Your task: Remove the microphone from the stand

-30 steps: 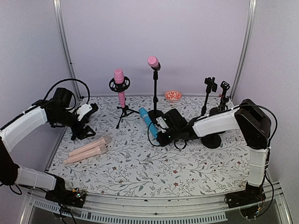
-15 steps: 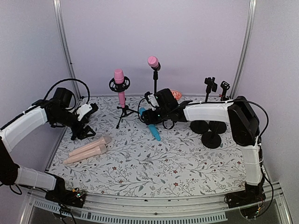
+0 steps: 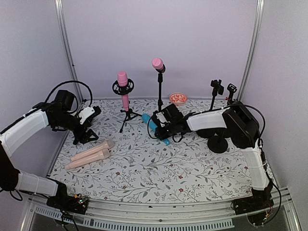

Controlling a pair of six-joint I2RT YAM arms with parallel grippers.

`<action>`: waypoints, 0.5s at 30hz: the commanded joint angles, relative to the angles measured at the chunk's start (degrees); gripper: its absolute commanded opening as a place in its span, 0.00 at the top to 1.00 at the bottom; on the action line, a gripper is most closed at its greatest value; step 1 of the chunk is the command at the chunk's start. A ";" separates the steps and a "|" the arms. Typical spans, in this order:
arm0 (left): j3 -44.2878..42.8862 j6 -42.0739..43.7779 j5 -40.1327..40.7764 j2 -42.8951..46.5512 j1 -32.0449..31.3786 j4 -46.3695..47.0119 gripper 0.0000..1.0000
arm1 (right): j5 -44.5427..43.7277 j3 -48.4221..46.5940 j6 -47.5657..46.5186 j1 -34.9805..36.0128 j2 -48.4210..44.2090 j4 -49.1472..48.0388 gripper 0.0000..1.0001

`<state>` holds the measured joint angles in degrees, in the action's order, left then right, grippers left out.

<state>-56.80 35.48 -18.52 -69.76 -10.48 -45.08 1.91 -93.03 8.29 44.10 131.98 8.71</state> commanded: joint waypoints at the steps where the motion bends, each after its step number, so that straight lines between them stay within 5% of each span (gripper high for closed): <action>1: -1.39 -0.32 0.14 0.24 -0.25 -0.69 0.10 | 1.54 4.78 2.11 0.56 -3.87 -1.69 0.77; 6: -1.48 -0.25 0.15 0.19 -0.29 -0.71 0.10 | 0.47 16.50 3.56 2.88 -11.72 -6.67 0.98; 15: -1.65 -0.42 0.07 -0.90 -0.58 -0.48 0.10 | 3.43 35.08 -0.75 12.43 -26.35 -12.15 1.00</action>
<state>-56.97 35.42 -18.50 -70.00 -10.61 -45.21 2.74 -62.19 10.24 52.31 111.55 0.99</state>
